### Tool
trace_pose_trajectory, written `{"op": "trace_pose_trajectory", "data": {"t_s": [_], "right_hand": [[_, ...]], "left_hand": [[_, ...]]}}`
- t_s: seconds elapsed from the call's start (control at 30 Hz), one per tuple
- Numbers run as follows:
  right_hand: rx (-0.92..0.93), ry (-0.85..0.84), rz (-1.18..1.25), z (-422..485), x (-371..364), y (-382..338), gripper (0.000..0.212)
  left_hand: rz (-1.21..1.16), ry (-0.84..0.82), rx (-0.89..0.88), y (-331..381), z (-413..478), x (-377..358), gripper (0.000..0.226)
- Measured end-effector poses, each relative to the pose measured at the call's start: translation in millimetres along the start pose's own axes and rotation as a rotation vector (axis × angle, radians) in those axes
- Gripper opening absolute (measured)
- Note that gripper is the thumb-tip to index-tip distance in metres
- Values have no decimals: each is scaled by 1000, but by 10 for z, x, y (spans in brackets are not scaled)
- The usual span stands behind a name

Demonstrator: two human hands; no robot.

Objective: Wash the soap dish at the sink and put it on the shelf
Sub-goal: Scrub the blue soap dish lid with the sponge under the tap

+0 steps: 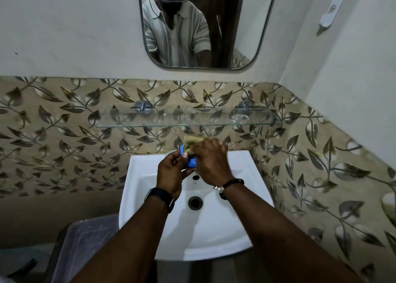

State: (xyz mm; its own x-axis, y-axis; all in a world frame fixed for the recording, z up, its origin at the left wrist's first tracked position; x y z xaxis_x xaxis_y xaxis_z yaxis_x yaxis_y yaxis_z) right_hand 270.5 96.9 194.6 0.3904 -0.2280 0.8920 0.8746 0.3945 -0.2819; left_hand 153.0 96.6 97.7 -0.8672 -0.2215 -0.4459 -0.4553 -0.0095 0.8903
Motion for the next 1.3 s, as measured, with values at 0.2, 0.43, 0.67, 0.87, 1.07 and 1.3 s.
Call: {"op": "trace_pose_trajectory", "data": {"t_s": [0.2, 0.43, 0.67, 0.87, 1.07, 1.3], "right_hand": [[197, -16, -134, 102, 163, -96, 36], [252, -157, 1, 63, 83, -260, 38], [91, -4, -132, 178, 233, -30, 33], [205, -150, 68, 130, -12, -270, 39], [268, -14, -243, 169, 292, 8, 32], [205, -26, -13, 58, 43, -316, 26]], "left_hand": [[-19, -22, -22, 90, 7, 63, 14], [-4, 13, -53, 291, 111, 118, 28], [-36, 21, -61, 286, 78, 83, 32], [-6, 27, -75, 362, 90, 167, 25], [-19, 118, -115, 453, 88, 349, 18], [-42, 93, -105, 379, 94, 269, 17]]}}
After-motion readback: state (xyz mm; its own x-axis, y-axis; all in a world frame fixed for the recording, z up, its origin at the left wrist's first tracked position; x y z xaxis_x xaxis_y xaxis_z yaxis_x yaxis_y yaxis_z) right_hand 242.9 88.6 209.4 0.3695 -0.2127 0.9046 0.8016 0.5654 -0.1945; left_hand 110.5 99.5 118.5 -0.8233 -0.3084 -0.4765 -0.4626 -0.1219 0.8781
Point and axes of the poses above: each hand's wrist, its own z-axis towards the middle knuckle, its own x-axis out of the back of the hand, y = z × x, the point moved 10 cm from there along z, towards the middle knuckle, and after that the axes turned 1 degree about -x, right-handed, at the moved point
